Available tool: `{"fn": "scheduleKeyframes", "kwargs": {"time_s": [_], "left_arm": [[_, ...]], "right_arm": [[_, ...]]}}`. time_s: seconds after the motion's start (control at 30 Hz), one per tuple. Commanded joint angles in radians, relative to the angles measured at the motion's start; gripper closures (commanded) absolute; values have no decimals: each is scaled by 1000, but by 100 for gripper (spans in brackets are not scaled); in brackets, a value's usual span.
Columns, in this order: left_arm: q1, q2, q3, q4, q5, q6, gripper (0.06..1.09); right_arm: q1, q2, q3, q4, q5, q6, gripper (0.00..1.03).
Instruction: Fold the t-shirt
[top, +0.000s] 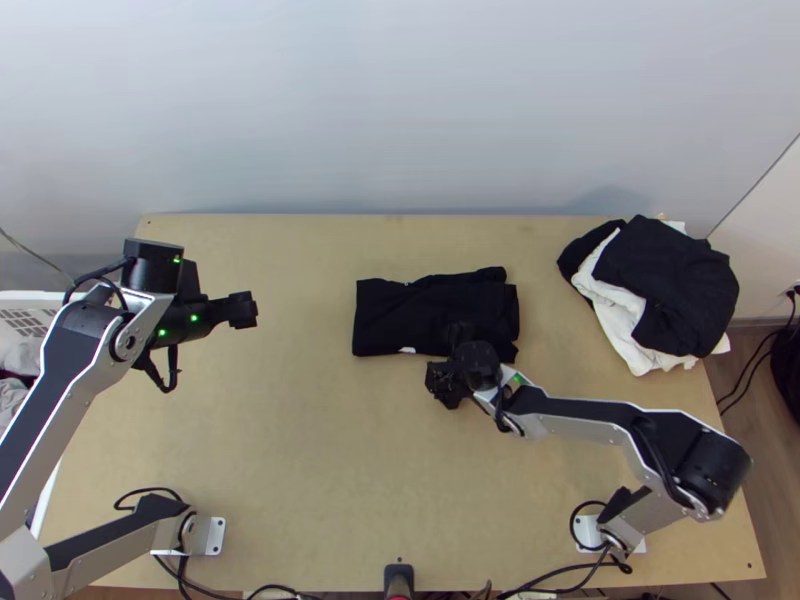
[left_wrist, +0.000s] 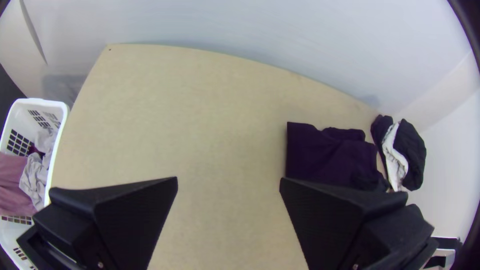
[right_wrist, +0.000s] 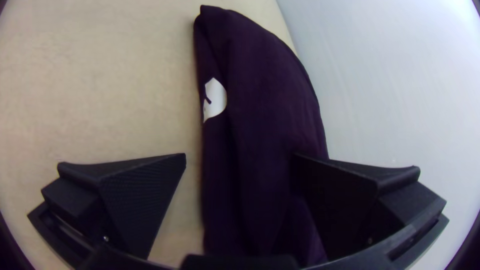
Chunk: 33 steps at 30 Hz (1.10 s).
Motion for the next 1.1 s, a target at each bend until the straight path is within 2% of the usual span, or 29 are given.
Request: {"fn": "scheduleKeyframes", "kwargs": {"time_s": [0.0, 0.3, 0.33, 0.37, 0.4, 0.5, 0.53, 0.63, 0.87, 0.97, 1.07], "left_arm": [[9, -1, -10, 9, 3, 8, 10], [15, -1, -15, 11, 7, 9, 10], [15, -1, -15, 11, 7, 9, 10], [15, -1, -15, 11, 7, 9, 10], [15, -1, -15, 11, 7, 11, 10], [15, 2, -13, 12, 7, 14, 10], [15, 4, -13, 14, 7, 15, 10], [15, 8, -6, 14, 7, 17, 10], [11, 19, 13, 14, 7, 28, 10], [3, 25, 22, 14, 7, 26, 10], [-16, 33, 31, 12, 7, 20, 10]], "right_arm": [[-35, 79, 41, 57, 7, -38, 4], [-70, 182, 138, 69, 20, -44, 5], [-75, 191, 149, 69, 20, -44, 10], [-81, 204, 161, 67, 20, -44, 20], [-84, 211, 173, 66, 20, -42, 34], [-93, 224, 195, 64, 20, -44, 93], [-93, 225, 195, 63, 20, -51, 100], [-98, 230, 190, 64, 43, -41, 100], [-122, 44, 230, 58, 85, 87, 100], [-137, -46, 287, -42, 102, 140, 100], [-170, -126, 377, -210, 103, 246, 100]]}}
